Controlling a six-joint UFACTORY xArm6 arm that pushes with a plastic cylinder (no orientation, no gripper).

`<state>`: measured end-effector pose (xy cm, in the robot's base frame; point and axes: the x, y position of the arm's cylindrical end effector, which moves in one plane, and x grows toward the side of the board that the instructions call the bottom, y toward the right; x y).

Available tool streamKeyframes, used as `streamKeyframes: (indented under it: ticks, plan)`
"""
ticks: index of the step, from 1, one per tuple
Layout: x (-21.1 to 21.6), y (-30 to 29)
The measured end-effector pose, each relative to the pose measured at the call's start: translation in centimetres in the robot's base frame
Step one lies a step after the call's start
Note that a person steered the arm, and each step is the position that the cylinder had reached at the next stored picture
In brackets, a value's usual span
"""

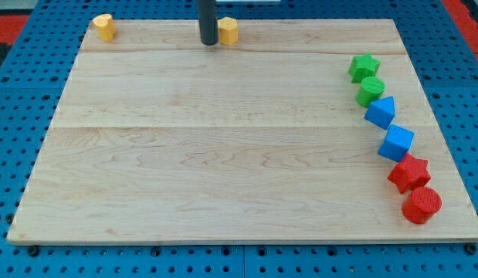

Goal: Move the arm towards the center of the board

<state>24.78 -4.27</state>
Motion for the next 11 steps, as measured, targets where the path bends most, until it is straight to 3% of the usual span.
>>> streamKeyframes:
  ticks: [2,4,7,8,10,11]
  plan:
    - [-1.1,4.0]
    - [2.6,8.6]
    - [2.6,9.3]
    - [2.6,12.1]
    - [4.3,12.5]
    - [5.7,9.4]
